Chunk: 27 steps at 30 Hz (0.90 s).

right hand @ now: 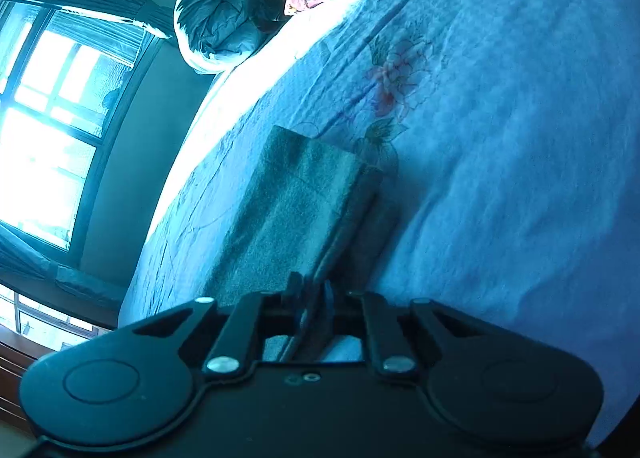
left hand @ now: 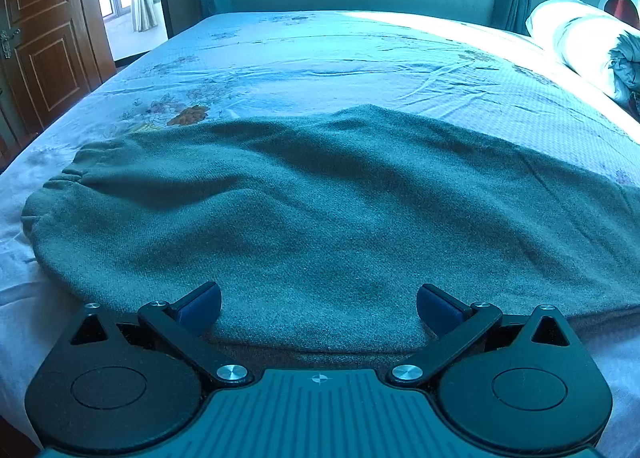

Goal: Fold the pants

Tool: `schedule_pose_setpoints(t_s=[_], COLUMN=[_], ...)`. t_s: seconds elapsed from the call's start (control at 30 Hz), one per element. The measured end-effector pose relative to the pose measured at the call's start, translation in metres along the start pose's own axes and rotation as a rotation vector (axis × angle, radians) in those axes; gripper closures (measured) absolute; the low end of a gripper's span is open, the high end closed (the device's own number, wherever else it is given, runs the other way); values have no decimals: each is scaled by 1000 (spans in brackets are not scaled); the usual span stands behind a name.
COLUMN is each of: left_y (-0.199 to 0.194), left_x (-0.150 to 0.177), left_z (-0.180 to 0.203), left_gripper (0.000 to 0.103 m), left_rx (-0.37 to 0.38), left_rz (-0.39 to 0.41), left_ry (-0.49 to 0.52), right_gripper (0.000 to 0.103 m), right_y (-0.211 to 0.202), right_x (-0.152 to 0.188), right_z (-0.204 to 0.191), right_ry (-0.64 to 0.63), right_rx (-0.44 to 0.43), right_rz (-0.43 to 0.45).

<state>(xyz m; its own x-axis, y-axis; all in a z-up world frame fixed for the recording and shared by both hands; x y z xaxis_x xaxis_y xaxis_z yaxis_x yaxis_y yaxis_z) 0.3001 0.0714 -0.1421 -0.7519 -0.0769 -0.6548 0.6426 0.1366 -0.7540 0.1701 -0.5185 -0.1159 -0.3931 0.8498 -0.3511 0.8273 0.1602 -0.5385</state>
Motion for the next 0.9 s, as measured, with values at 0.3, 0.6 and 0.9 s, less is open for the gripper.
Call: schedule_pose_setpoints(t_s=[0.3,0.6,0.9], left_y=[-8,-5,-4], left_x=[-2,0,-1], left_z=[7,18,19], left_gripper=[0,0,0], left_rx=[19,38,31], left_rz=[1,-2,-12], left_ry=[25,35,43], right_gripper=[92,101,103], right_y=[-20,-39,-5], right_x=[2,-12,-18], right_z=[27,59,38], right_ry=[58,140,67], right_rx=[-25,-8,-36], right_rz=[39,120,85])
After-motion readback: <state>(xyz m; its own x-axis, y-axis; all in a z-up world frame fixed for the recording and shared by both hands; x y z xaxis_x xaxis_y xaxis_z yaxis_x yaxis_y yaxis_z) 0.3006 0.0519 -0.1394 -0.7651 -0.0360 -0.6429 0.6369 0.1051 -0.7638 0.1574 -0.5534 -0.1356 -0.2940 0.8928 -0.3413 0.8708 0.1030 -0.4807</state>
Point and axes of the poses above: each gripper's, at about its wrist camera, not at the fingertips, and y roughly the way its jaws point, z to its right, x to its underside, the point moved 4 cm from there along y, roughly the way its jaws point, and after that the axes turned 2 degrees about -z, right-handed, at the moved point
